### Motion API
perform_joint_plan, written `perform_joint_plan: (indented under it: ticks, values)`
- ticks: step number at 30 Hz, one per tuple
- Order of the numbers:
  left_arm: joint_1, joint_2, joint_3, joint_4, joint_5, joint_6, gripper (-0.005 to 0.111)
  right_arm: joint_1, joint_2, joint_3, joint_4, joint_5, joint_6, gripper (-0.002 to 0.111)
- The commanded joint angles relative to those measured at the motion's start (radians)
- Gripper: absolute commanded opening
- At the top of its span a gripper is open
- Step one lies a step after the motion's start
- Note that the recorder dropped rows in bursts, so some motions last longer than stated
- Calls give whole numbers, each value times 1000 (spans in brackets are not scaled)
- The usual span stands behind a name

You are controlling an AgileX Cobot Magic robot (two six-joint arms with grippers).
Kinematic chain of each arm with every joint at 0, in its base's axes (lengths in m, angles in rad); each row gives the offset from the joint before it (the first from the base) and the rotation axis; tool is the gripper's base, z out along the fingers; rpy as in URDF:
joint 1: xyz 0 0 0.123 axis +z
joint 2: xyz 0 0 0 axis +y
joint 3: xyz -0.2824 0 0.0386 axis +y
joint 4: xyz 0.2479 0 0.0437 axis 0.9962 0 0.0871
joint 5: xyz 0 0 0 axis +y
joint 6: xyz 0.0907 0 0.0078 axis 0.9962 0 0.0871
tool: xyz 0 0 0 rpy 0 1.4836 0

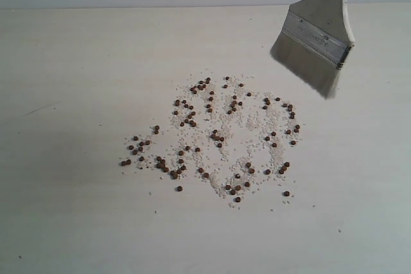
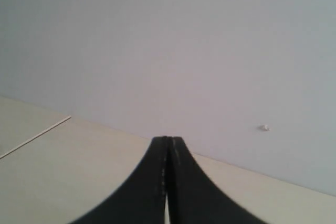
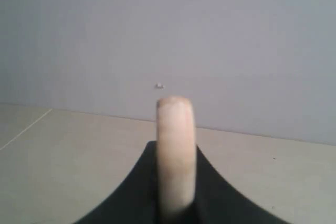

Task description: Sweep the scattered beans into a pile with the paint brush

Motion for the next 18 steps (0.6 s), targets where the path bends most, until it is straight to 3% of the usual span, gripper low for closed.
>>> perform_joint_plan:
  ticks: [1,7,16,18]
  values:
    - [-1,-48,3,7,96,-25,0,2,-6,1,-10,7,13,0]
    - [-1,-52,3,3,95,-35,0,2,-19,1,5,-94,-18,0]
    - [-1,-52,3,6,95,-27,0,2,-78,3,5,-104,34,0]
    - [-1,-52,3,6,95,-27,0,2,-105,12,-120,-141,128,0]
